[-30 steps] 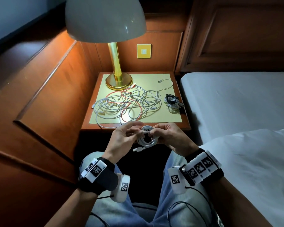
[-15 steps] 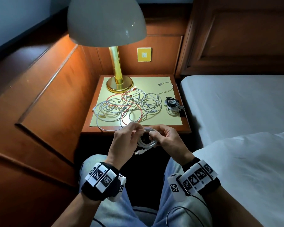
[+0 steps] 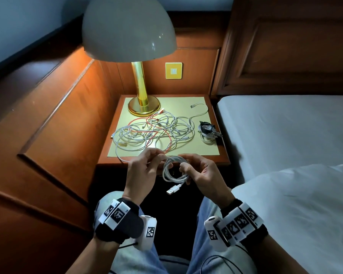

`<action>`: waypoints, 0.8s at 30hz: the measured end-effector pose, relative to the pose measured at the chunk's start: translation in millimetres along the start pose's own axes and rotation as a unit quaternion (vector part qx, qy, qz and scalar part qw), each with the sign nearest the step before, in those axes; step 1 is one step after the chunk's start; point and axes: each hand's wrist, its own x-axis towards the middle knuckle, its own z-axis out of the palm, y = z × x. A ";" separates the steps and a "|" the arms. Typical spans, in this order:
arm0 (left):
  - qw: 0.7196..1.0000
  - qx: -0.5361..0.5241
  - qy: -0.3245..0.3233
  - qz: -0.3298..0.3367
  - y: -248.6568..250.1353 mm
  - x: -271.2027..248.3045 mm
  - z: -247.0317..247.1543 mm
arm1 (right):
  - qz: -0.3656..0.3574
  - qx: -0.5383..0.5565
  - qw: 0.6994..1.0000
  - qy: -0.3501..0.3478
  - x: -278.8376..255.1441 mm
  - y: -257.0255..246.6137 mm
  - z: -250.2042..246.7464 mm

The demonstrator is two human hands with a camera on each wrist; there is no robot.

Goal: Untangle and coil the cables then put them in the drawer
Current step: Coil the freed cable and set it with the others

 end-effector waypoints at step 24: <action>0.911 -0.306 -0.222 -0.166 10.5 -13.1 -11.5 | 0.096 0.101 0.986 -0.096 -2.6 4.7 -30.5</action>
